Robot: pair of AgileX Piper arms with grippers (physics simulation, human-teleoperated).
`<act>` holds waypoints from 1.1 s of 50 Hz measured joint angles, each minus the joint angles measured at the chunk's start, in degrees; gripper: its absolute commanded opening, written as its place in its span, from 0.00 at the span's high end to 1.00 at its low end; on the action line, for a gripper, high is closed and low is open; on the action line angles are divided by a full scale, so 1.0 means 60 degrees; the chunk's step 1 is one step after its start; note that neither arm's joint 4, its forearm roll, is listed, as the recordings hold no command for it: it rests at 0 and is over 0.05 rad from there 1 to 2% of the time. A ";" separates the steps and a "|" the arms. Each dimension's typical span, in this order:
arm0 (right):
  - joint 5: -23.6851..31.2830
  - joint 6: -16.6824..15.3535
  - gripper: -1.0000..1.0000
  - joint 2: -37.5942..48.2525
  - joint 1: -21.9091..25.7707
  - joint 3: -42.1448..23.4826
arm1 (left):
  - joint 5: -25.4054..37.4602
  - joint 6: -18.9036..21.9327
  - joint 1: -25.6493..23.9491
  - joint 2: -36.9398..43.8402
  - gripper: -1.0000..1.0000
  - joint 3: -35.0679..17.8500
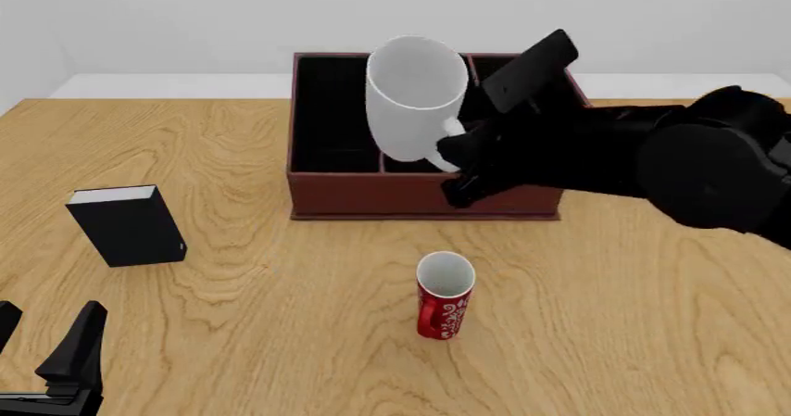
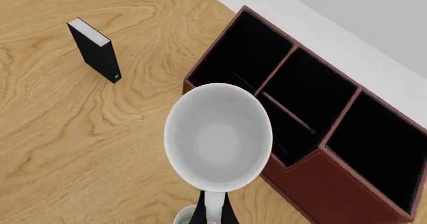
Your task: Pick up the white mug and place it to the right of the caddy.
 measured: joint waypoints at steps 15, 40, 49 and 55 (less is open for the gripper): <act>0.0257 -0.0141 1.00 -0.0788 -0.0911 0.0423 | 0.0000 0.0000 0.0000 0.0000 0.00 0.0000; 0.0568 -0.0123 1.00 -0.1768 -0.1983 0.0966 | 0.0000 0.0000 0.0000 0.0000 0.00 0.0000; 0.0559 -0.0013 1.00 -0.2065 -0.2261 0.1222 | 0.0000 0.0000 0.0000 0.0000 0.00 0.0000; 0.0603 0.0050 1.00 -0.2290 -0.2473 0.1366 | 0.0000 0.0000 0.0000 0.0000 0.00 0.0000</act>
